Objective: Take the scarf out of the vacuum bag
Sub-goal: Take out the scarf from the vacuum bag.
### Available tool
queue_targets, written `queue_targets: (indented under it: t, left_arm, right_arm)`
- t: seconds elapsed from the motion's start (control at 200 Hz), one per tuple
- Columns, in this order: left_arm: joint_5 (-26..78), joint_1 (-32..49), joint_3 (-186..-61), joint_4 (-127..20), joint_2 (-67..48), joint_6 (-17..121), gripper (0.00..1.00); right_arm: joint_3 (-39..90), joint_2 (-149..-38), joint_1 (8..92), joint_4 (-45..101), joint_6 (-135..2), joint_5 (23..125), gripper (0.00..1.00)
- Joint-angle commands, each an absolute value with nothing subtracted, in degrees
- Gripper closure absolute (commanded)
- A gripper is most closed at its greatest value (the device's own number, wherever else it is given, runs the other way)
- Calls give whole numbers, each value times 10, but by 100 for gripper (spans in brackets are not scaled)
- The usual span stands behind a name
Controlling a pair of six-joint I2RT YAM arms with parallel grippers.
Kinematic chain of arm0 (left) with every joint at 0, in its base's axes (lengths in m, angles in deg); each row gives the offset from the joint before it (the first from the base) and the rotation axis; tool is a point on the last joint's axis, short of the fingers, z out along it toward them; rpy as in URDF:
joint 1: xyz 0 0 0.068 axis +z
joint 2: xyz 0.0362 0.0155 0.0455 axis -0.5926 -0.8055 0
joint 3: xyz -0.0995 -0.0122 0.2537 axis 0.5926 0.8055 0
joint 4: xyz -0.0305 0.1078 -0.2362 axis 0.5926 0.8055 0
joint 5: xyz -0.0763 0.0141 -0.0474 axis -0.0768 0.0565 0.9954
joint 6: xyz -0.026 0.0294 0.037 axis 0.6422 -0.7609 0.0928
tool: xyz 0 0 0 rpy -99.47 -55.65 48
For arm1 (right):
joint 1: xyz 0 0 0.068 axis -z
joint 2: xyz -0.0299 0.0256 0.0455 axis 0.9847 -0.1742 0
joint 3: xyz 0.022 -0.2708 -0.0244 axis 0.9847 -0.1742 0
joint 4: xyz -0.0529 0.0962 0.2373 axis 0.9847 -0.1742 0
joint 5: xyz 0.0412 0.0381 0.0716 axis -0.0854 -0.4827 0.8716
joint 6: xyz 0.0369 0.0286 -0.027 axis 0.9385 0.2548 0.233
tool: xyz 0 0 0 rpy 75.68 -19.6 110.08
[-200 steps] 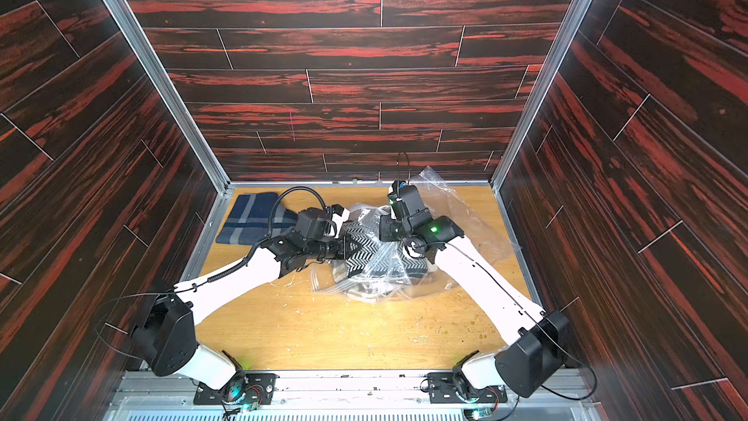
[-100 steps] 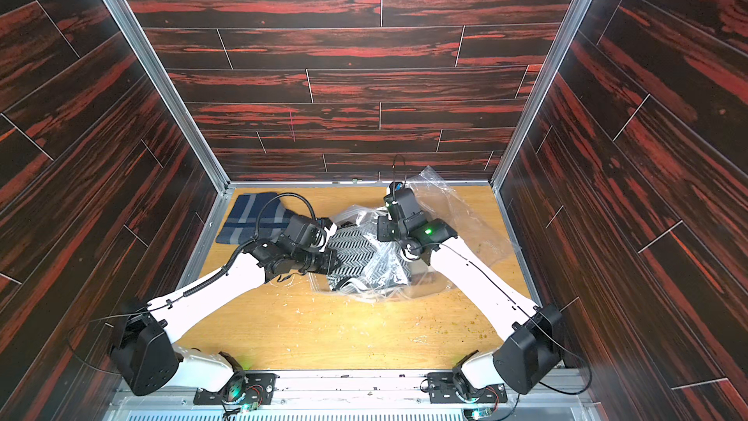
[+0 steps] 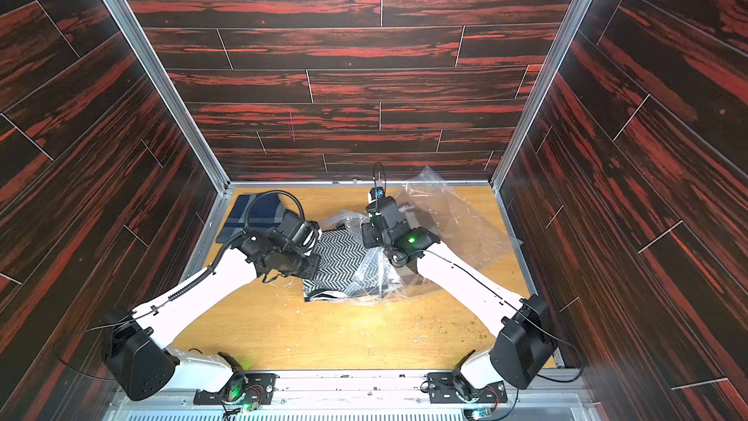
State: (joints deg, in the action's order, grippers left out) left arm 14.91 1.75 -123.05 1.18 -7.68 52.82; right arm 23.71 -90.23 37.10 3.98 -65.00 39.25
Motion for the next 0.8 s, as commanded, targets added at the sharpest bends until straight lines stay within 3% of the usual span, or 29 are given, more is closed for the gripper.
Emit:
queue_targets:
  t: [0.0,0.215,0.361,0.792]
  left_arm:
    - [65,22,-1268,126,-88,493,100]
    - [-35,32,-1306,199,-106,476,100]
    - [-166,35,-1308,217,-107,459,100]
    - [-319,54,-1186,76,-91,343,100]
  right_arm:
    - [238,-912,367,42,-648,340,100]
    - [230,-909,367,40,-644,302,100]
    - [223,-902,367,39,-655,260,100]
    - [199,-889,368,57,-666,257,100]
